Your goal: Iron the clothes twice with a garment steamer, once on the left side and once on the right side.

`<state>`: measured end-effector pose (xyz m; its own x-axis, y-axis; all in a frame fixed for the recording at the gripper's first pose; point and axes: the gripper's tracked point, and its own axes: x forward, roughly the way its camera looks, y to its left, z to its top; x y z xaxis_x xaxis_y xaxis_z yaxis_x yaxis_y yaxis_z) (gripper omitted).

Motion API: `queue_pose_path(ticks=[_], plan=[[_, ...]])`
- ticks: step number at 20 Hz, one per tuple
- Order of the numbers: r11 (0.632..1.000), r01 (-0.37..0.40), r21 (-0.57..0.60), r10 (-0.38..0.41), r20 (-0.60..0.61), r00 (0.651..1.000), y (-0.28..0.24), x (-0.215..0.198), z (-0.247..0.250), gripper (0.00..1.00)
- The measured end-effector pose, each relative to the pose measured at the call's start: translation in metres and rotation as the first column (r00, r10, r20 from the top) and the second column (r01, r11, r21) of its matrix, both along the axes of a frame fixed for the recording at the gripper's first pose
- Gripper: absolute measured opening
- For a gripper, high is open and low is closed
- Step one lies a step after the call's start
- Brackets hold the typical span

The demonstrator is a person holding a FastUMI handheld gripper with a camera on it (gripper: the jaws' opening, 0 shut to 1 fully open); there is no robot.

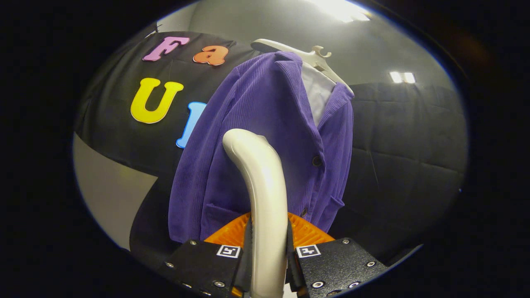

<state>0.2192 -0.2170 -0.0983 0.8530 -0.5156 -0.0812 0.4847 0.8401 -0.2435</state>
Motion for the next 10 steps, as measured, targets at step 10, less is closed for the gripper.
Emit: queue_pose_path(ticks=[10], plan=[[0.999,0.028,0.018,-0.026,-0.114,0.993,-0.001,-0.019,-0.073,0.35]])
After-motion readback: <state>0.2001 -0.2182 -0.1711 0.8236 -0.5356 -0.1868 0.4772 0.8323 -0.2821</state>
